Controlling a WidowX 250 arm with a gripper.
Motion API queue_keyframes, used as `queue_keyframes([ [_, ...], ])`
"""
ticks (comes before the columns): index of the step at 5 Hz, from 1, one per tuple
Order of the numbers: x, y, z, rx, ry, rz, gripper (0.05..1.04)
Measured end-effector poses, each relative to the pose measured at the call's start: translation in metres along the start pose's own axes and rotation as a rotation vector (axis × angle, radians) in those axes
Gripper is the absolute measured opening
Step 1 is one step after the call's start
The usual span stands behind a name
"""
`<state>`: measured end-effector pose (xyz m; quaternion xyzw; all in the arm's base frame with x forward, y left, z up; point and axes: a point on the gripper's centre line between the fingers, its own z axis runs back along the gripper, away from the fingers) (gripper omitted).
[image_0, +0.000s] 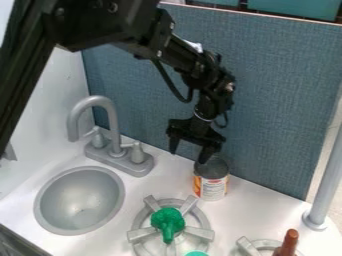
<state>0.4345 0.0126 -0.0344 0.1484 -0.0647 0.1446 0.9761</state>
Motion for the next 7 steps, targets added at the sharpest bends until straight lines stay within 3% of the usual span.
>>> queue_keyframes([
  [1,-0.005,-0.029,-0.007,-0.017,0.0,-0.073,1.001],
  [3,-0.009,-0.04,-0.006,-0.078,0.045,-0.178,1.001],
  [4,-0.017,-0.051,-0.004,-0.155,0.082,-0.24,1.001],
  [5,-0.02,-0.066,0.004,-0.256,0.082,-0.285,1.001],
  [6,-0.027,-0.09,0.014,-0.383,0.084,-0.394,1.001],
  [7,-0.037,-0.112,0.025,-0.433,0.067,-0.461,1.001],
])
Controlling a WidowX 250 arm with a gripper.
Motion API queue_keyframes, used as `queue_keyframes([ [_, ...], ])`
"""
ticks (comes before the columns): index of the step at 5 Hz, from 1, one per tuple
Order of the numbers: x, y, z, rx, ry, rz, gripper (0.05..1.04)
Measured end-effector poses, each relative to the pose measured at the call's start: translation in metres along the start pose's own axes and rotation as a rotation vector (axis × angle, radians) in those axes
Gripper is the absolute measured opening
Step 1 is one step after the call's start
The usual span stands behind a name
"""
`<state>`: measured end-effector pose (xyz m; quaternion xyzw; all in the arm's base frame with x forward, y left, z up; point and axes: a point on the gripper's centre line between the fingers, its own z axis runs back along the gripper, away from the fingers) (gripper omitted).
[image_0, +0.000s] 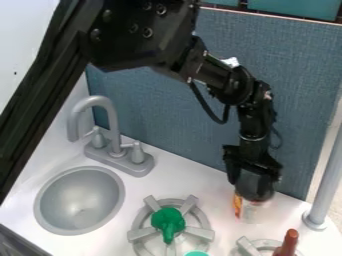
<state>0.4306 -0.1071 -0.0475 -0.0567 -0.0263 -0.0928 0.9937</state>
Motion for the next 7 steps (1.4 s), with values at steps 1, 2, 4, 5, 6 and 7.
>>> queue_keyframes([
  [1,-0.001,-0.024,0.0,-0.046,0.007,-0.041,1.001],
  [2,0.003,-0.024,0.011,-0.03,-0.025,-0.029,1.001],
  [4,0.006,0.0,0.062,0.157,-0.065,0.085,1.001],
  [5,-0.032,0.002,0.097,0.192,0.05,0.082,1.001],
  [6,-0.078,0.009,0.107,0.265,0.172,0.031,1.001],
  [7,-0.126,0.008,0.1,0.266,0.265,-0.017,1.001],
])
